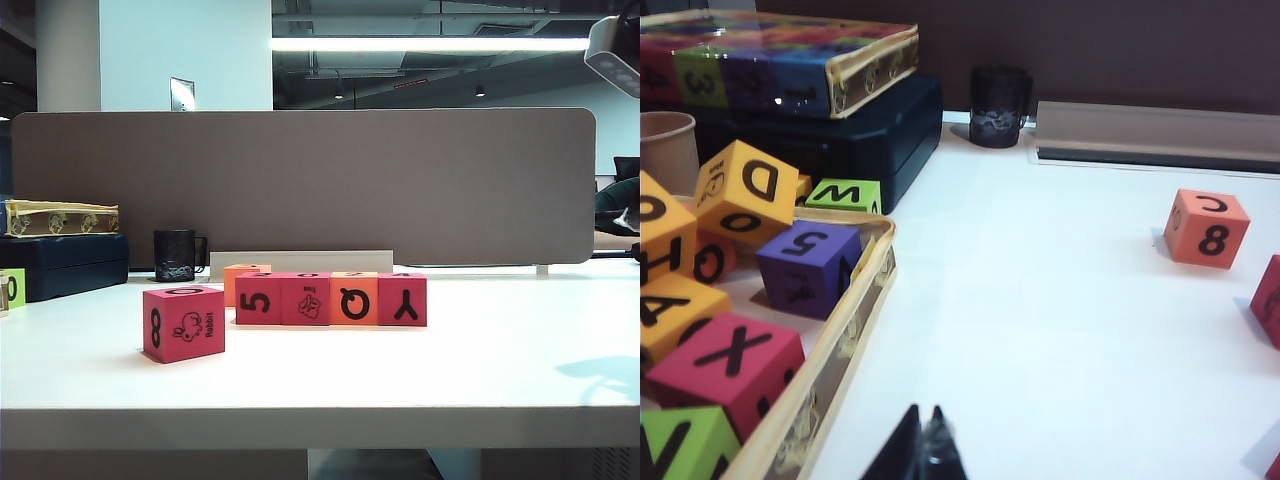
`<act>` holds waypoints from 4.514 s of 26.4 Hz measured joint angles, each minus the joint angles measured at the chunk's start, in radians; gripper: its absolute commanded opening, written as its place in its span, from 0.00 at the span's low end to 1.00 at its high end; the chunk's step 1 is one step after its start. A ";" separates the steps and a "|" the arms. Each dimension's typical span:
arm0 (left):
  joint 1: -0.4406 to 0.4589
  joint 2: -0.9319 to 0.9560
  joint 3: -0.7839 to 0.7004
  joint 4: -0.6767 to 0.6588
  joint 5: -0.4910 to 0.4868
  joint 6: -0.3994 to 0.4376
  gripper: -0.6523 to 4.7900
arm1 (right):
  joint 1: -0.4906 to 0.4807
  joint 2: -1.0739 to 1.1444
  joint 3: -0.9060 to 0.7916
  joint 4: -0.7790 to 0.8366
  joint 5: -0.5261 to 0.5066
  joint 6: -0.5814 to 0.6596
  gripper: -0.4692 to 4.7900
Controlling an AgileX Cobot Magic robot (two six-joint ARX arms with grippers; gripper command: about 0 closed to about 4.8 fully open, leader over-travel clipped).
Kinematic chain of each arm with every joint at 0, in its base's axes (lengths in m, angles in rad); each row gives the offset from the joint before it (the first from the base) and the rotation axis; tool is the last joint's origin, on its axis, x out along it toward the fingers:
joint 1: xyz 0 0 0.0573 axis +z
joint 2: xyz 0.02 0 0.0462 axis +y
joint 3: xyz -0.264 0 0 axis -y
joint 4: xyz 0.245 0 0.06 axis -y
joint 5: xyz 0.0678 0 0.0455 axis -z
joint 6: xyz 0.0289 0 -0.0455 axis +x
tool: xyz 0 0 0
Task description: Select the appropriate blocks from the scattered letter blocks on the table and arrange them in a row to spell out "2024".
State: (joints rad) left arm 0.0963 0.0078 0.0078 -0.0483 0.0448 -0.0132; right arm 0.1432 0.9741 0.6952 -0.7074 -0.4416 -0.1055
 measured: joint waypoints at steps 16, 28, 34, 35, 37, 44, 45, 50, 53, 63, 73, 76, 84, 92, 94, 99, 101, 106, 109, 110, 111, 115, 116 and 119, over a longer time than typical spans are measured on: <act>-0.001 -0.006 0.000 -0.124 0.016 0.012 0.11 | 0.000 0.000 0.000 0.000 0.000 0.000 0.08; -0.002 -0.005 0.001 -0.125 0.041 -0.023 0.11 | 0.000 0.000 0.000 0.000 0.000 0.000 0.08; -0.002 -0.005 0.001 -0.125 0.041 -0.022 0.11 | 0.000 0.000 0.000 0.000 0.000 0.000 0.08; -0.002 -0.005 0.001 -0.125 0.041 -0.023 0.11 | 0.000 0.000 0.000 0.000 0.000 0.000 0.08; -0.002 -0.005 0.001 -0.125 0.041 -0.023 0.11 | 0.000 0.000 0.000 0.000 0.002 -0.005 0.08; -0.002 -0.005 0.001 -0.125 0.041 -0.023 0.11 | -0.002 -0.005 -0.001 0.031 0.091 -0.052 0.08; -0.002 -0.005 0.001 -0.125 0.041 -0.023 0.11 | -0.010 -0.041 -0.011 0.081 0.129 -0.053 0.08; -0.002 -0.005 0.001 -0.125 0.041 -0.023 0.11 | -0.059 -0.190 -0.056 0.301 0.154 -0.045 0.08; -0.002 -0.005 0.001 -0.125 0.041 -0.023 0.11 | -0.083 -0.231 -0.066 0.344 0.164 -0.045 0.08; -0.002 -0.005 0.001 -0.125 0.041 -0.023 0.11 | -0.181 -0.384 -0.075 0.353 0.259 -0.043 0.08; -0.002 -0.005 0.001 -0.125 0.041 -0.023 0.11 | -0.166 -0.571 -0.367 0.595 0.290 0.066 0.08; -0.002 -0.005 0.001 -0.125 0.041 -0.023 0.11 | -0.159 -0.617 -0.429 0.610 0.291 0.071 0.08; -0.002 -0.005 0.001 -0.125 0.041 -0.023 0.11 | -0.135 -0.761 -0.598 0.676 0.368 0.090 0.08; -0.002 -0.005 0.001 -0.125 0.041 -0.023 0.11 | -0.135 -0.854 -0.679 0.694 0.395 0.106 0.08; -0.002 -0.005 0.001 -0.125 0.041 -0.023 0.11 | -0.135 -0.884 -0.692 0.679 0.397 0.108 0.08; -0.002 -0.005 0.001 -0.125 0.041 -0.023 0.11 | -0.135 -0.934 -0.692 0.605 0.471 0.110 0.08; -0.002 -0.005 0.001 -0.125 0.041 -0.023 0.11 | -0.135 -0.957 -0.692 0.570 0.484 0.111 0.08; -0.002 -0.005 0.001 -0.125 0.041 -0.025 0.11 | -0.135 -0.966 -0.692 0.519 0.487 0.112 0.08; -0.002 -0.005 0.001 -0.125 0.041 -0.025 0.11 | -0.135 -0.966 -0.692 0.519 0.487 0.112 0.08; -0.002 -0.005 0.001 -0.125 0.041 -0.025 0.11 | -0.135 -0.966 -0.692 0.519 0.487 0.112 0.08; -0.002 -0.005 0.001 -0.125 0.041 -0.025 0.11 | -0.135 -0.966 -0.692 0.519 0.487 0.112 0.08; -0.002 -0.005 0.001 -0.125 0.041 -0.025 0.11 | -0.137 -0.966 -0.692 0.519 0.486 0.112 0.08; -0.002 -0.005 0.001 -0.125 0.041 -0.025 0.11 | -0.137 -0.966 -0.692 0.519 0.486 0.112 0.08; -0.002 -0.005 0.001 -0.125 0.041 -0.025 0.11 | -0.137 -0.966 -0.692 0.519 0.486 0.112 0.08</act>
State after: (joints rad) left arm 0.0944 0.0025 0.0086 -0.1730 0.0860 -0.0383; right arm 0.0063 0.0082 0.0036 -0.1883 0.0448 0.0063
